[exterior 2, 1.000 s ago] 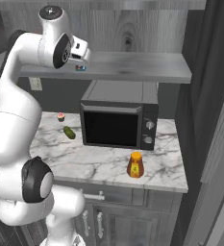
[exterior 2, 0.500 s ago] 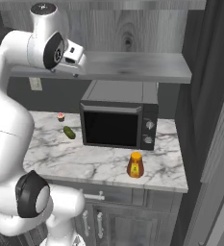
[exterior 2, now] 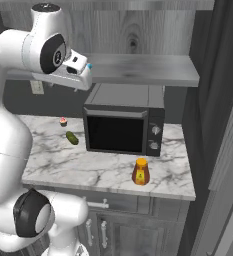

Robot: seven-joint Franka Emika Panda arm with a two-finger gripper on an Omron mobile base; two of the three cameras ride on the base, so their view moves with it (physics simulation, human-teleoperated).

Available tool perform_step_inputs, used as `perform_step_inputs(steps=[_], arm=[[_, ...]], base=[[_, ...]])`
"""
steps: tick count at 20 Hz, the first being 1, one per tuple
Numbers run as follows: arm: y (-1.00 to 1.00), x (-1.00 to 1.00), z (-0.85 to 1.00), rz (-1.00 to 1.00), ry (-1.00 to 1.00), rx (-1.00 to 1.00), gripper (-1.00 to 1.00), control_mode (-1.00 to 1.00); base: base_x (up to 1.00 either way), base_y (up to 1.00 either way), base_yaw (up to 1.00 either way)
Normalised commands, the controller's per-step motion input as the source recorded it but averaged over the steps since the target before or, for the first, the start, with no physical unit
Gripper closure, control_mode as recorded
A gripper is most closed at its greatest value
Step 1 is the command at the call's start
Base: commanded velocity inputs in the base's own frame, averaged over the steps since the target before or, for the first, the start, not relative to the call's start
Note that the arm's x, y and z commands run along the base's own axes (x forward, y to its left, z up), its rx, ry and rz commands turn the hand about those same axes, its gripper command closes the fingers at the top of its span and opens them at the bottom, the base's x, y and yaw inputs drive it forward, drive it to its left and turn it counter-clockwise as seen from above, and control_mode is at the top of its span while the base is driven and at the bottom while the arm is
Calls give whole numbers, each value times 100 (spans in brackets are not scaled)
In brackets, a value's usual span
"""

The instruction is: Pick the honey bottle and bar from the counter and place them in the cabinets closest to them.

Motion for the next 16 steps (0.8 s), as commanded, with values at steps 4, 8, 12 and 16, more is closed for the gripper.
perform_step_inputs(steps=[4,8,12,16], arm=[[-27,-44,-42,0,2,-8,-100,-100],[-22,-10,-37,0,1,-10,-100,-100],[-18,1,-41,0,0,-11,-100,-100],[-27,0,-43,0,0,-7,-100,-100]], base=[[0,0,0],[0,0,0],[0,0,0],[0,0,0]])
